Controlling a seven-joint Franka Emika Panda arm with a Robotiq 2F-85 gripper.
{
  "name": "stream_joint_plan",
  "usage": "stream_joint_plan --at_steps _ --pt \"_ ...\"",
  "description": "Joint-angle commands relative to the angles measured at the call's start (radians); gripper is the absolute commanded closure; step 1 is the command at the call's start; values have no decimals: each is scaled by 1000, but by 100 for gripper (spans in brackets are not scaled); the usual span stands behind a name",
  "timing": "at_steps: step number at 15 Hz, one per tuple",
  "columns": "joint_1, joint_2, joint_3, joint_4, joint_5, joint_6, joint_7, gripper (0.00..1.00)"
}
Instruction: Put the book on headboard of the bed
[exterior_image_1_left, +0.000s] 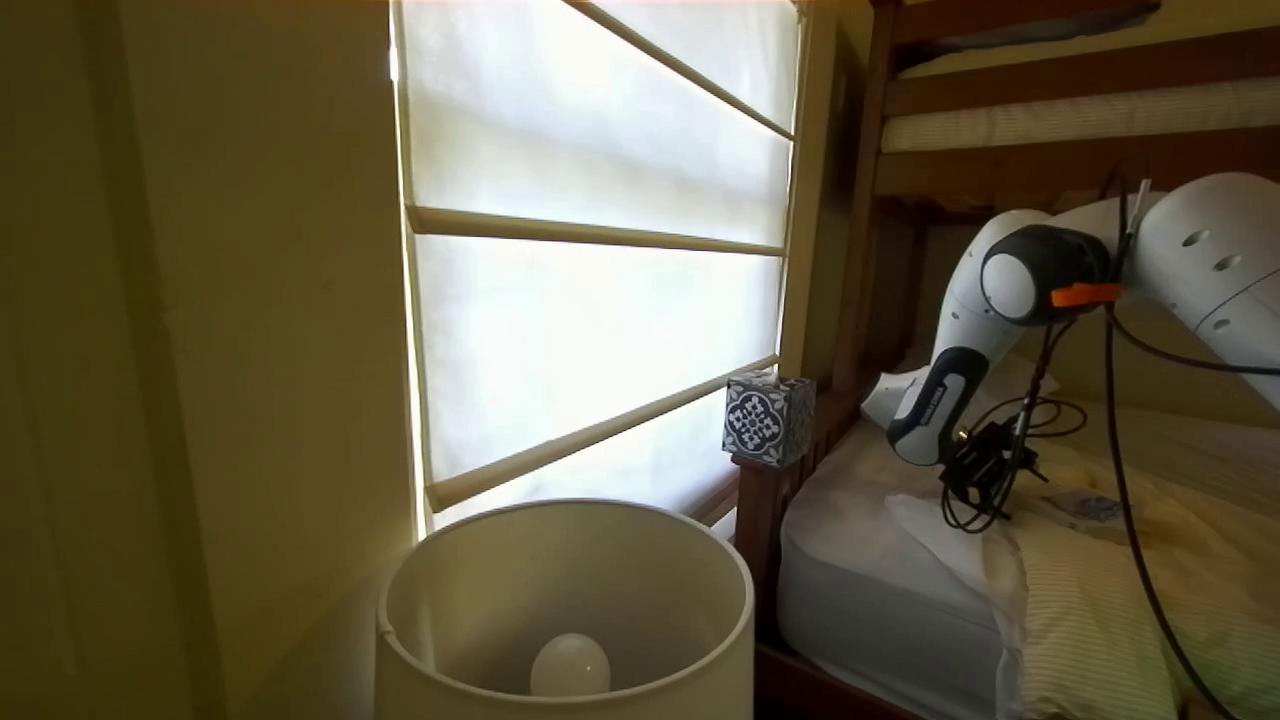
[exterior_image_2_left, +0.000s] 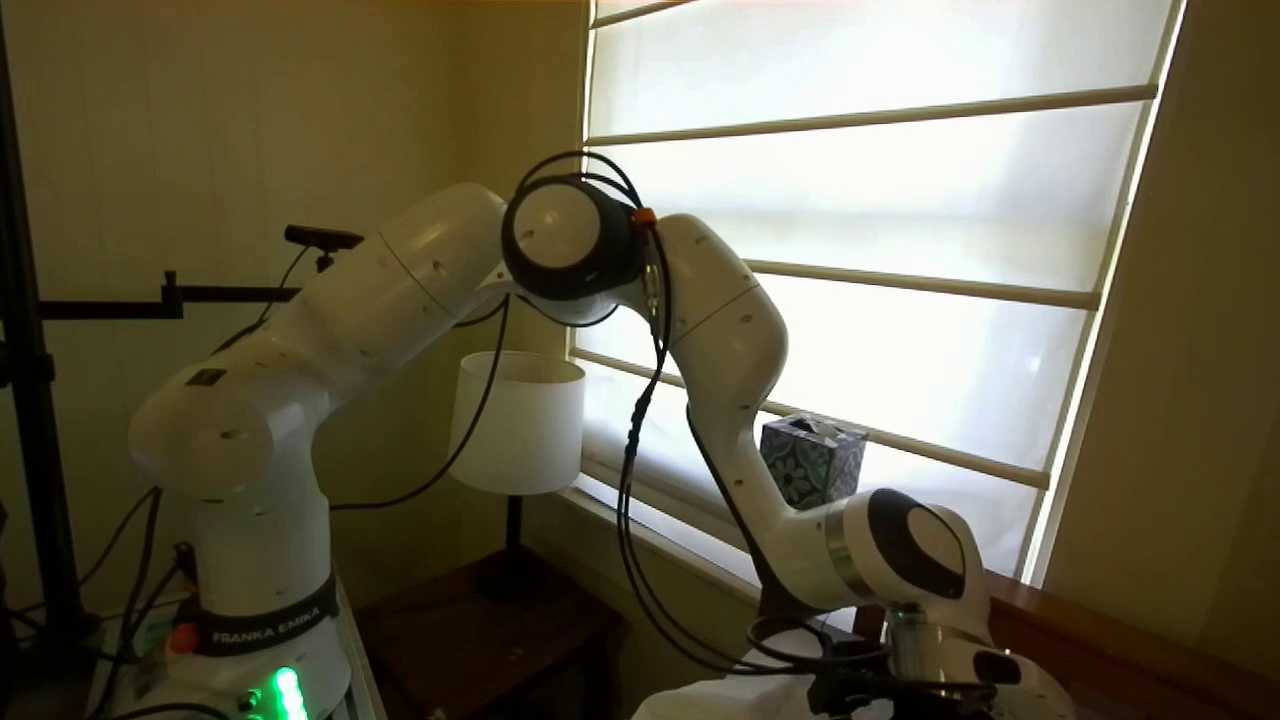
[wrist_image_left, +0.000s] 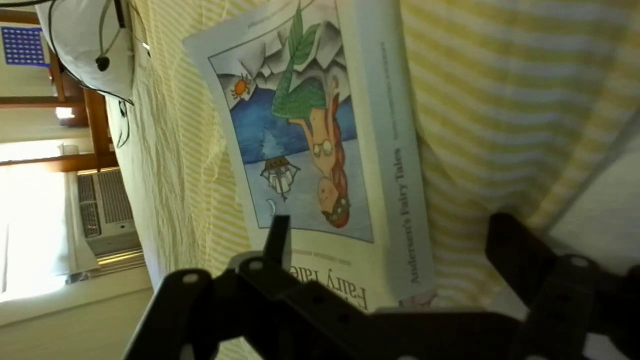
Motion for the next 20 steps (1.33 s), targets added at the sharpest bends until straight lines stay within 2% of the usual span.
stream_joint_plan --at_steps 1,6,7,9,12,18,20 --pt "-15 37 -31 5 -19 7 -50 0" --pt "-14 43 -77 0 -20 -13 -28 0" --pt "-16 35 -78 -5 -14 -8 -28 25" --pt "-9 10 -83 -22 -9 4 -5 32" --pt "18 -31 -85 -59 -27 29 36 55" --pt "88 -165 -66 -178 -30 103 108 95" --pt "112 -210 -65 -217 -37 117 128 93"
